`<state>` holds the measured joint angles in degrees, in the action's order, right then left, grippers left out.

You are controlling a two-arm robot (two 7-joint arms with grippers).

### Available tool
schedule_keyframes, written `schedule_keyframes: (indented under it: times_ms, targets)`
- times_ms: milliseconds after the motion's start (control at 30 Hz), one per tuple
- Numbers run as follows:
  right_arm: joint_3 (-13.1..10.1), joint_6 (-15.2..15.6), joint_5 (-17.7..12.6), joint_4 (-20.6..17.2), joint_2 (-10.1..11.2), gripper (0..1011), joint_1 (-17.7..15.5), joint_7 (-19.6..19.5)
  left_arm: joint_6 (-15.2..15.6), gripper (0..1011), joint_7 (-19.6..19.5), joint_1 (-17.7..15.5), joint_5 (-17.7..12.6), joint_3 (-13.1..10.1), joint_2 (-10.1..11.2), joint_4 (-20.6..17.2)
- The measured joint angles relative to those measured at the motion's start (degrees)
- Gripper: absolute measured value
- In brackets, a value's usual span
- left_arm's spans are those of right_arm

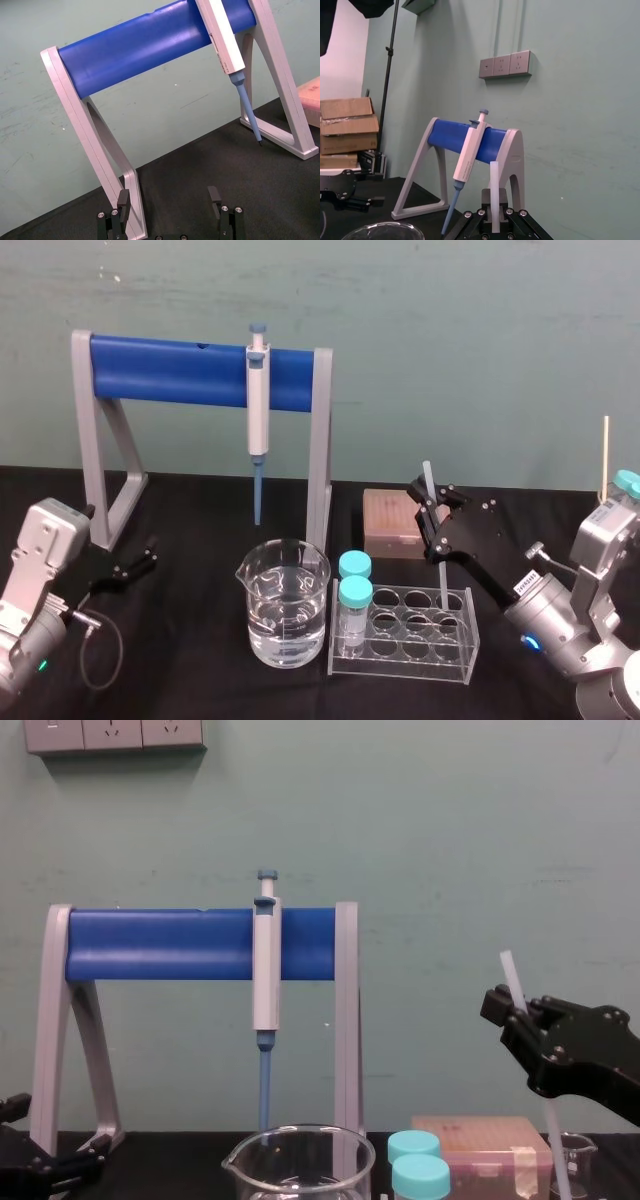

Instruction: Pick up the stirring rod with one hand, then place it down.

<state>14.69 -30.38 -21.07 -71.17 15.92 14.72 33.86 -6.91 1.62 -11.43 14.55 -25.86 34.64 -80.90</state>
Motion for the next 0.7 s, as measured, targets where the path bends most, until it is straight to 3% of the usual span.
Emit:
schedule_keyframes:
  times_ms: [400, 700]
  targets:
    - [0.5, 1.2, -2.1, 3.3, -0.1, 66, 1.5, 1.8, 0.0, 1000, 0.0, 0.0, 0.0, 0.0, 0.0, 0.0]
    - [1.2, 2.4, -1.7, 4.6, 0.3, 66, 2.1, 1.8, 0.0, 1000, 0.0, 0.0, 0.0, 0.0, 0.0, 0.0]
